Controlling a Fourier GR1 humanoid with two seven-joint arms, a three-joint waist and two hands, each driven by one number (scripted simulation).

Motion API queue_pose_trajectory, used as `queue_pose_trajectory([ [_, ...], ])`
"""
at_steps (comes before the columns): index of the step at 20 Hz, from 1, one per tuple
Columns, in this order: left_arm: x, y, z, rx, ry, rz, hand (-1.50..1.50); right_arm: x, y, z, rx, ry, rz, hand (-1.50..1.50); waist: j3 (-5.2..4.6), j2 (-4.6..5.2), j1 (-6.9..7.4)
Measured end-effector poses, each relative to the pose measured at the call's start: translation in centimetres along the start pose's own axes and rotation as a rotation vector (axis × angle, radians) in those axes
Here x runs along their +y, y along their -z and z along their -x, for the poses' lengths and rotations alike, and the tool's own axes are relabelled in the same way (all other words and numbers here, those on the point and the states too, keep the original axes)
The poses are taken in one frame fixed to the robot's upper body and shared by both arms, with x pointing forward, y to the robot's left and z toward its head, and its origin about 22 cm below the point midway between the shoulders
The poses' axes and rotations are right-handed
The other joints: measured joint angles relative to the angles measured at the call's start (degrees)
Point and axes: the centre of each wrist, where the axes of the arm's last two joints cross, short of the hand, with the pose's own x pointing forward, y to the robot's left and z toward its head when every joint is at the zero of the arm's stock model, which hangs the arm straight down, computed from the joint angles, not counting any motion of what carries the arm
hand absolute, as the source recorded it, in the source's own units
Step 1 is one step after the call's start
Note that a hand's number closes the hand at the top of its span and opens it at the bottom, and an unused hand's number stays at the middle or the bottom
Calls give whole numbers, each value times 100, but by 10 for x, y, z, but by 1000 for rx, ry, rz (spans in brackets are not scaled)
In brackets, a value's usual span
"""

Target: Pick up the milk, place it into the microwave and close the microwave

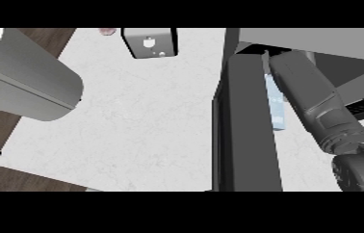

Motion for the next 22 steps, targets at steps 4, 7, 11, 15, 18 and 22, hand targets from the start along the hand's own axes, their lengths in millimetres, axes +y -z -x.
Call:
queue_pose_trajectory([
  [4, -4, 0, 6, 20, -19, -1, -150, 8, -1, -3, 1, 32, 29, -150, -1, -3, -95],
  [7, -6, -3, 11, 39, -32, 8, -150, 11, -4, 1, 4, 49, 57, -150, -5, -41, -150],
  [11, -9, -3, 17, 57, -40, 5, -150, 8, -7, 6, -4, 53, 50, -150, -12, -84, -253],
  [15, -17, -2, 25, 59, -47, 25, -150, -1, -14, 19, 3, 72, 58, -150, -20, -148, -372],
  [18, -27, -1, 33, 58, -76, 62, -150, -6, -19, 28, 10, 101, 49, -150, -22, -182, -432],
  [22, -37, 3, 43, 69, -113, 131, -150, -10, -31, 43, 12, 228, -9, -150, -22, -236, -571],
])
